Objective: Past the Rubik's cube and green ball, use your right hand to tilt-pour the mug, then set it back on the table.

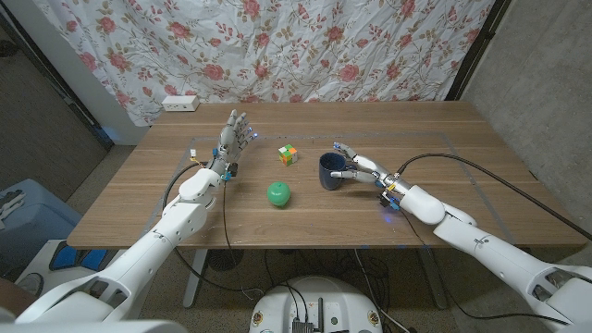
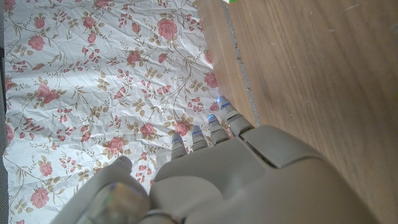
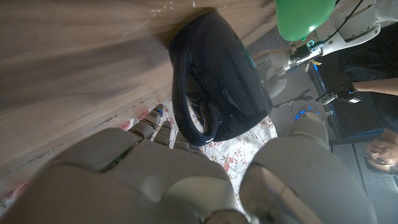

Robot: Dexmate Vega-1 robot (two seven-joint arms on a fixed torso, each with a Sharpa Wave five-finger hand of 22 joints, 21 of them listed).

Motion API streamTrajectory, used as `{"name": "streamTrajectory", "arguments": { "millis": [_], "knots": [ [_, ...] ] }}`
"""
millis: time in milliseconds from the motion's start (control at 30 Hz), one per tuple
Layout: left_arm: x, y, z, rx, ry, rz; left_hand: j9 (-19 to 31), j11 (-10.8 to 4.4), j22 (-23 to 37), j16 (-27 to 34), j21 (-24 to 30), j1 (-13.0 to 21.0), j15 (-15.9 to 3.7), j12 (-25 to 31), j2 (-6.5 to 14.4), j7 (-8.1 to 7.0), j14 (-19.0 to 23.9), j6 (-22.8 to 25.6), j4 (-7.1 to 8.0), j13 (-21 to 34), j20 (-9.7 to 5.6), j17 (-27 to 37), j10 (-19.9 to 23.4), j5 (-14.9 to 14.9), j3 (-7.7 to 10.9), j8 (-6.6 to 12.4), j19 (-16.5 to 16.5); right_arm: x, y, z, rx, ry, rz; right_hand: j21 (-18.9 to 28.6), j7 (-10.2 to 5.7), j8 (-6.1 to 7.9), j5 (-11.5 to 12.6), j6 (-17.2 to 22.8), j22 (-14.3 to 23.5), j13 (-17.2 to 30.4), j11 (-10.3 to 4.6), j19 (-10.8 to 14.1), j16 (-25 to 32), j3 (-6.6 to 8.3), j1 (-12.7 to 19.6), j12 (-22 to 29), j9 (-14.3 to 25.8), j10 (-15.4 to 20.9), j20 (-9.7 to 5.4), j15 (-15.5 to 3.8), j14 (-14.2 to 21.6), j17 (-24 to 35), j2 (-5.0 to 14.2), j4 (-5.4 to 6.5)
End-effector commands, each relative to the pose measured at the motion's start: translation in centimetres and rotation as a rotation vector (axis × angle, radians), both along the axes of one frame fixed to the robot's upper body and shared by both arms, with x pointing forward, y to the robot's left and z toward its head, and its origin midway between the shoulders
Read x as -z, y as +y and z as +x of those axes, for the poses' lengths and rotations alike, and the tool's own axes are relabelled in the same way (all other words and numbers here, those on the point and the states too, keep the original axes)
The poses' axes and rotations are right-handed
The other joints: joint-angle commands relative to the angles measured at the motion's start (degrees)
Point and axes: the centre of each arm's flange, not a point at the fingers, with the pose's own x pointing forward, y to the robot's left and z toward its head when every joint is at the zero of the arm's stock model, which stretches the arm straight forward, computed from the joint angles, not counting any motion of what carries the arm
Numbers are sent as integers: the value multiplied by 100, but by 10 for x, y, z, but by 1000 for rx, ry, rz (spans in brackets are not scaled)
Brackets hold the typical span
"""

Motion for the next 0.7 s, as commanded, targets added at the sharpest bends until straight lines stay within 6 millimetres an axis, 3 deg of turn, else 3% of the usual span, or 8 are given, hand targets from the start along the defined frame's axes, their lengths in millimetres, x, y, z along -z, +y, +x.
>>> {"name": "streamTrajectory", "arguments": {
  "millis": [33, 533, 700],
  "knots": [
    [0, 0, 0, 0, 0, 0, 15, -38, 19, 31, 36, -17, -23, 23, 679, -33, 51, -7, 7, 27, -1, 30, -18, 26, 34, 38, 51, -1, 4, 5, -8, -13, -3, 65, -83, 26, 73, -630, 13, 28, -11, 86, 50, -38, 89, 49, 22, 81, -24, 1, 81, 18, -12, -15],
    [0, 0, 0, 0, 0, 0, 15, -34, 19, 29, 35, -17, -22, 22, 679, -37, 47, -10, 7, 27, -1, 30, -19, 26, 34, 37, 50, -1, 5, 11, -22, -9, 15, 77, -141, 222, 292, -220, 13, 160, -87, 427, 192, 131, 693, 209, 81, 597, -52, -143, 564, 41, 154, -57],
    [0, 0, 0, 0, 0, 0, 15, -35, 19, 29, 35, -17, -24, 23, 679, -41, 47, -9, 7, 27, 2, 30, -16, 26, 34, 37, 49, -1, 5, 10, -20, -24, 18, 76, -278, 402, 338, 171, 14, 243, -151, 584, 251, 176, 909, 295, 118, 841, -81, -225, 781, 68, 114, -53]
  ]
}}
